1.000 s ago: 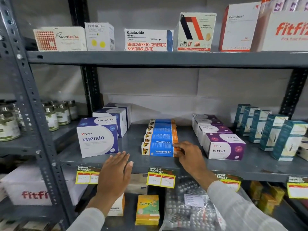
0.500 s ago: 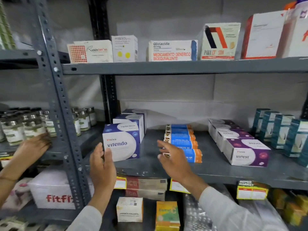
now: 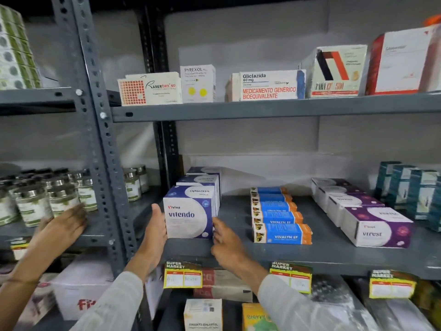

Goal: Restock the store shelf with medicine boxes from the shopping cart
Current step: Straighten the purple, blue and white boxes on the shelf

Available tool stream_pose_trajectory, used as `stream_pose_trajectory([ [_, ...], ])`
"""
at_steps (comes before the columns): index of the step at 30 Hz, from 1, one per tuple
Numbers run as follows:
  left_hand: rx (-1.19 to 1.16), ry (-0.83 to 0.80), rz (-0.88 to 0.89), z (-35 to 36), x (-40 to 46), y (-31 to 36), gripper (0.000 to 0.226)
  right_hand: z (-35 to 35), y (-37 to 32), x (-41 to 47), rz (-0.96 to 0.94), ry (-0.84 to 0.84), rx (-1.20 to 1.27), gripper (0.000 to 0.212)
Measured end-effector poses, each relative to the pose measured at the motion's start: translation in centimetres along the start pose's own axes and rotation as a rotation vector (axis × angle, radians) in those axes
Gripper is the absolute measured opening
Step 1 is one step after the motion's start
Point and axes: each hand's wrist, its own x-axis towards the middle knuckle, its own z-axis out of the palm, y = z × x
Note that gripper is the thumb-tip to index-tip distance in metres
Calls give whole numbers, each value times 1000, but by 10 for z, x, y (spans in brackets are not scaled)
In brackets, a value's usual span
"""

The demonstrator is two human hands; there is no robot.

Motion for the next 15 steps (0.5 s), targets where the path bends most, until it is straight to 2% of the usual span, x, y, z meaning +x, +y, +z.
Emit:
stream_pose_trajectory([
  [11, 16, -49, 6, -4, 1, -11, 86, -1, 0, -2, 13, 40, 34, 76],
  [15, 15, -43, 5, -5, 0, -10, 87, -2, -5, -7, 9, 19, 46, 77],
])
